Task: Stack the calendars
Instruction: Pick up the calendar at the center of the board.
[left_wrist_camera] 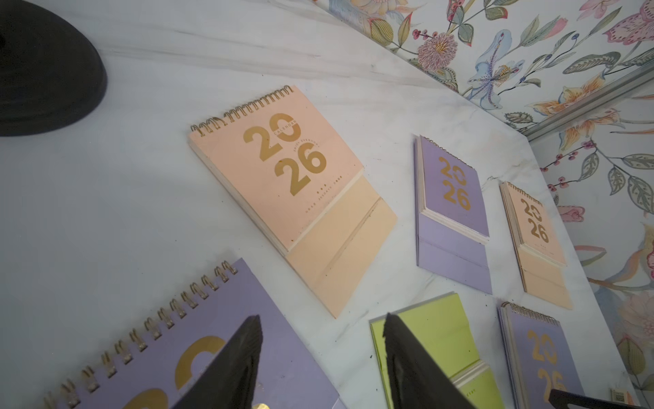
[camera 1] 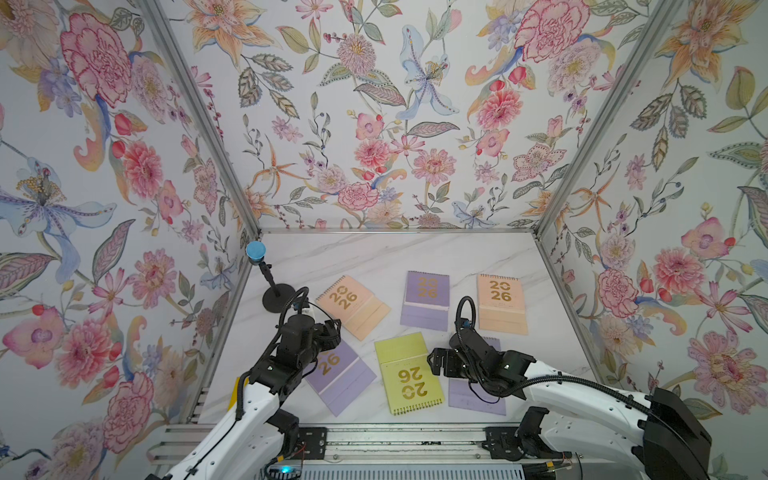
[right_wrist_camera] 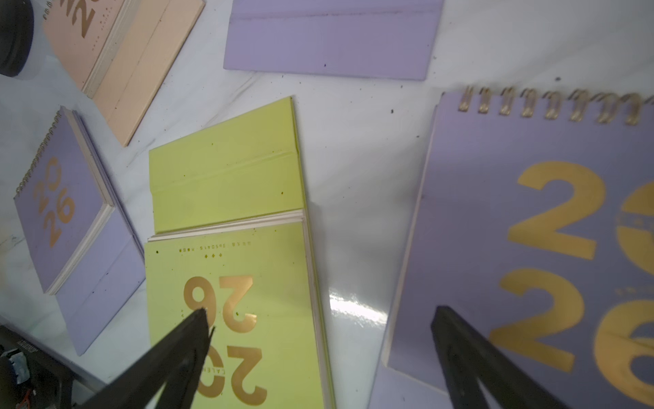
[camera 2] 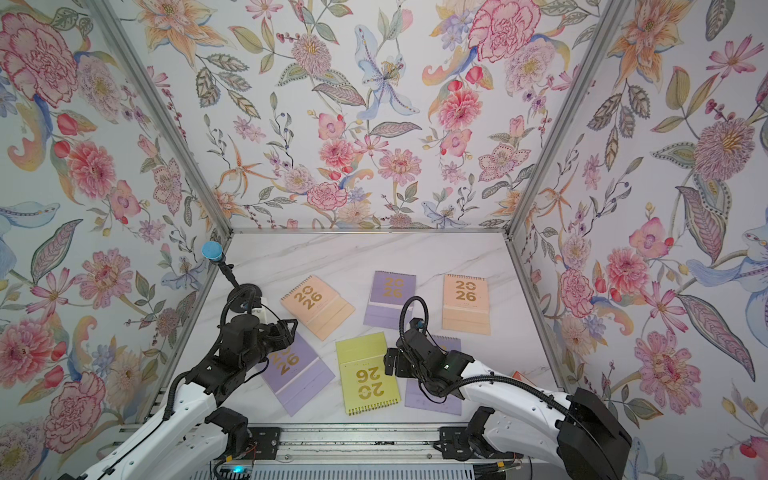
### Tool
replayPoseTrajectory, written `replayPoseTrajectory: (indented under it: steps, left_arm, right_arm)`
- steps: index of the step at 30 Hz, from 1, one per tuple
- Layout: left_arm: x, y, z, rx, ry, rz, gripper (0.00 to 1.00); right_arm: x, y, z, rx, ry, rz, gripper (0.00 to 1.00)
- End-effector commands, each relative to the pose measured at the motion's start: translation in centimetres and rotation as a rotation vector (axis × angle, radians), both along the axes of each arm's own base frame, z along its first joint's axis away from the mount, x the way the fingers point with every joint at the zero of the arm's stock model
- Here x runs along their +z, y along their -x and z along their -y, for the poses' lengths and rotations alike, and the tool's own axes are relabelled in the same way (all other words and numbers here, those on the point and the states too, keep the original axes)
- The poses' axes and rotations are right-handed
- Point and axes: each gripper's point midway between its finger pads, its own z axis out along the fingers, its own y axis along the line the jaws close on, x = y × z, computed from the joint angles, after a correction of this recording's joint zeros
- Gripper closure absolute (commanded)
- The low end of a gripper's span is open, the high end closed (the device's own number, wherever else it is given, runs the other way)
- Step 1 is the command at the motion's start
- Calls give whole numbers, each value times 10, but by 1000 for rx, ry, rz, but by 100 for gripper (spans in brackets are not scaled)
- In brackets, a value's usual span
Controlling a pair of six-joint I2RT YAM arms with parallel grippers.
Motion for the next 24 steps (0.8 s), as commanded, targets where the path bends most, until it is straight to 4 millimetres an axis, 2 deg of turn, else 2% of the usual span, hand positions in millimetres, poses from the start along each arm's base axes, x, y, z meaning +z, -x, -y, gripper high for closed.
replayPoseTrajectory:
  steps: [1,13,20,24]
  left_arm:
    - [0,1,23,-19,118,-14,49]
    - [-39,25,81,-146,206,-159,84]
    - [-56,36,97,-187,219,-233,98]
    - [-64,38,101,-195,222,-269,100]
  right_arm:
    - [0,2,-14,20,-57,-18,1]
    - [-17,7,-27,41,-110,-73,1]
    - [-26,11,-33,57,-130,-108,1]
    - [-31,14,-37,64,-142,-126,1]
